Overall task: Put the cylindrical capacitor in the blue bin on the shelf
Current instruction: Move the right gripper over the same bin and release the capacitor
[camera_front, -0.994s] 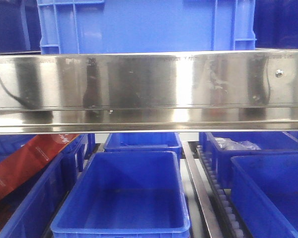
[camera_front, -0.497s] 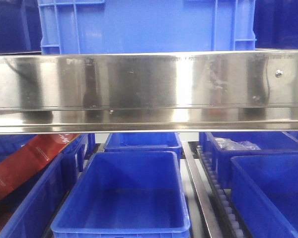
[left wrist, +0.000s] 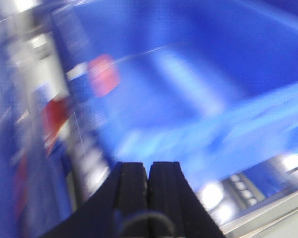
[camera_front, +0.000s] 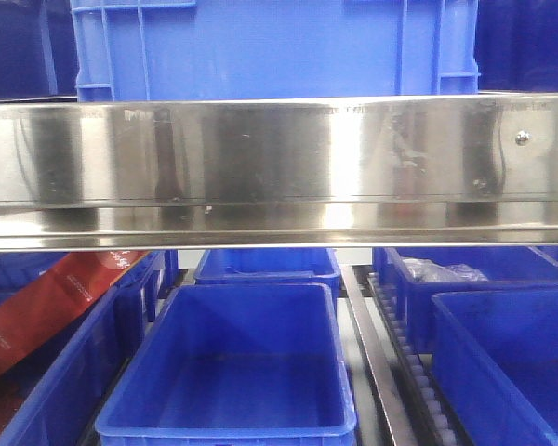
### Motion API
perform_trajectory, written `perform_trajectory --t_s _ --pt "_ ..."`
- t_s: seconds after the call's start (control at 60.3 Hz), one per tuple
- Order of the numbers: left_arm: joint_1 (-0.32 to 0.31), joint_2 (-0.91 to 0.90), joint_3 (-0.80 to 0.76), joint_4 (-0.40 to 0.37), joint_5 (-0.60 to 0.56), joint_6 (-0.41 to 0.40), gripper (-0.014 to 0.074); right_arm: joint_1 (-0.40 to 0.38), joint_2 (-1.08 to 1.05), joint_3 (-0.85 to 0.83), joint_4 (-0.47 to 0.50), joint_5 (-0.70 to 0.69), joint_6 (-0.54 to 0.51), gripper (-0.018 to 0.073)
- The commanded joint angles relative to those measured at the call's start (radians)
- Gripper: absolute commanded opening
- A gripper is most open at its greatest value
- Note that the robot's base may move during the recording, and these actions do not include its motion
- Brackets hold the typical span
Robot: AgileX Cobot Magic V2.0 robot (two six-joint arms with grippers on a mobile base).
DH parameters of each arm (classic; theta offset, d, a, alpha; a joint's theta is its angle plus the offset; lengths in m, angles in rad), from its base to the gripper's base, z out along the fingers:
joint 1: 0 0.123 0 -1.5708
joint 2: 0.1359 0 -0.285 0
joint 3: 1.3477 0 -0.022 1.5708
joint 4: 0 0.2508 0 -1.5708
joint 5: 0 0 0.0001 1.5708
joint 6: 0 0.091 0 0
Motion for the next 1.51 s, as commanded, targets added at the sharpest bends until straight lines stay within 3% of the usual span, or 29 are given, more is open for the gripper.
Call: perform_trajectory --t_s 0.0,0.215,0.431,0.663,0.862,1.094,1.226,1.375,1.491 --pt "0.045 -0.116 0.117 0.000 -0.045 -0.022 -0.0111 0.002 0.014 -0.006 -0.001 -0.028 -0.001 -0.0063" --pt "0.134 -0.387 0.373 0.000 -0.108 -0.022 -0.0111 0.022 0.062 -0.025 -0.001 -0.060 -0.050 -0.0063" --pt "0.183 -0.560 0.478 -0.002 -0.102 -0.022 -0.0111 0.131 0.226 -0.196 -0.001 -0.088 -0.056 -0.0063" --pt "0.186 -0.597 0.490 -0.017 -0.080 -0.022 -0.0111 0.226 0.543 -0.533 -0.001 -0.048 -0.056 -0.0063" --pt "0.186 -0.597 0.490 -0.025 -0.077 -0.022 -0.0111 0.230 0.842 -0.835 -0.001 0.105 -0.056 -0.0063" --pt "0.186 -0.597 0.490 -0.025 -0.077 -0.022 -0.0111 0.232 1.114 -1.045 0.022 0.212 -0.056 -0.0039" --pt "0.186 -0.597 0.490 -0.025 -0.077 -0.022 -0.0111 0.232 1.198 -1.086 0.042 0.257 -0.056 0.0083" --pt "0.186 -0.597 0.490 -0.025 -0.077 -0.022 -0.0111 0.232 1.231 -1.090 0.043 0.279 -0.056 0.0400" --pt "0.186 -0.597 0.490 -0.025 -0.077 -0.022 -0.0111 0.232 1.227 -1.100 0.043 0.281 -0.056 0.0553"
